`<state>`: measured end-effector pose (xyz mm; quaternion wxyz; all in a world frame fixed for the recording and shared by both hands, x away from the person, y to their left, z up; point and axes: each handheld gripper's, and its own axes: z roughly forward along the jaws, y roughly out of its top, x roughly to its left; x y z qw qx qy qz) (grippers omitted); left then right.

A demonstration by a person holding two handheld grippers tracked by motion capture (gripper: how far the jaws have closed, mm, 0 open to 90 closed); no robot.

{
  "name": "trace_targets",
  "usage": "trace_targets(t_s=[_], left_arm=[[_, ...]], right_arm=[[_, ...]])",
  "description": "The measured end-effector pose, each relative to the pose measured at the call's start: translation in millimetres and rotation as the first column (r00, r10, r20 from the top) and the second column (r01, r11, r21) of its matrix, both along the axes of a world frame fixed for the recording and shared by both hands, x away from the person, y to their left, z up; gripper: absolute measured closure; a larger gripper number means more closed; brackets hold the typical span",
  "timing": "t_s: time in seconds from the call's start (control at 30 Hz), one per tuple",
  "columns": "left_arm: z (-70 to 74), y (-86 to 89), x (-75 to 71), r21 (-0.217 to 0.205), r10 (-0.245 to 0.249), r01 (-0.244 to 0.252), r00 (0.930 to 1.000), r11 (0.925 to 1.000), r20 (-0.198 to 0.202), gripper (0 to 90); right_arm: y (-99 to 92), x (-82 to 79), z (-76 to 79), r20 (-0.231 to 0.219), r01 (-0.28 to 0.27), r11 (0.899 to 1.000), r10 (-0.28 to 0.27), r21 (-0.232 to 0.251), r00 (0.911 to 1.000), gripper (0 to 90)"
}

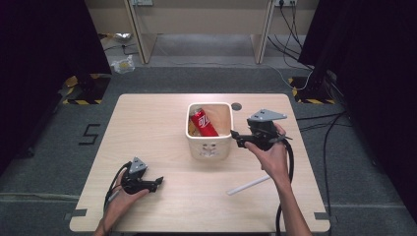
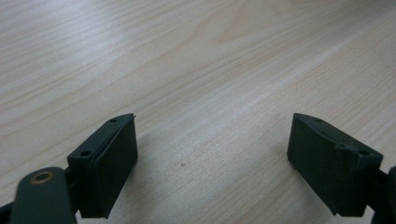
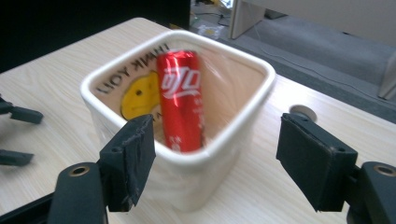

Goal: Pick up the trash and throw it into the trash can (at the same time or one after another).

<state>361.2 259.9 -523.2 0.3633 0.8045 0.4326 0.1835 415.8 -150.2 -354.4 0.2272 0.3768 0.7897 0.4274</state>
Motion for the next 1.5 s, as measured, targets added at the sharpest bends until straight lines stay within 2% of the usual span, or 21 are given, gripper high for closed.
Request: trace_targets(t_s=[0.23,0.53,0.97,1.17,1.3,1.4,1.47,1.5], left_arm=[[0.0,0.0,0.0,0.001,0.000,0.000,1.0000,1.0000,0.000,15.1],[0.0,-0.1,0.0,0.001,0.001,-0.001,1.0000,1.0000,0.001,15.1],[0.0,-0.1,0.0,0.001,0.000,0.000,1.0000,1.0000,0.000,15.1],[0.0,-0.2,0.0,-0.001,0.001,-0.001,1.0000,1.0000,0.000,15.1],[-0.1,-0.2,0.0,-0.001,0.002,-0.002,1.0000,1.0000,0.001,15.1],[0.0,0.0,0.0,0.001,0.000,0.000,1.0000,1.0000,0.000,15.1],[0.0,-0.1,0.0,0.001,0.000,0.000,1.0000,1.0000,0.000,15.1],[0.0,-0.1,0.0,0.000,0.000,0.000,1.0000,1.0000,0.000,15.1]], right_arm=[[-17.4,-11.7,-18.2,-0.009,0.049,0.998,-0.050,-0.028,0.9987,28.0],[-33.9,-27.6,-43.6,-0.023,0.101,0.994,-0.101,-0.032,0.9946,27.6],[-40.9,-36.0,-56.0,-0.039,0.125,0.992,-0.126,-0.029,0.9913,27.6],[-49.7,-41.9,-65.4,-0.069,0.146,0.989,-0.148,-0.032,0.9867,27.7],[-54.1,-47.2,-74.8,-0.099,0.153,0.987,-0.157,-0.052,0.9826,28.5],[-58.2,-52.5,-89.5,-0.141,0.169,0.982,-0.179,-0.080,0.9738,29.1],[-61.6,-56.3,-97.5,-0.169,0.180,0.980,-0.191,-0.080,0.9669,29.8],[-61.6,-56.3,-97.5,-0.169,0.180,0.980,-0.191,-0.080,0.9669,29.8]])
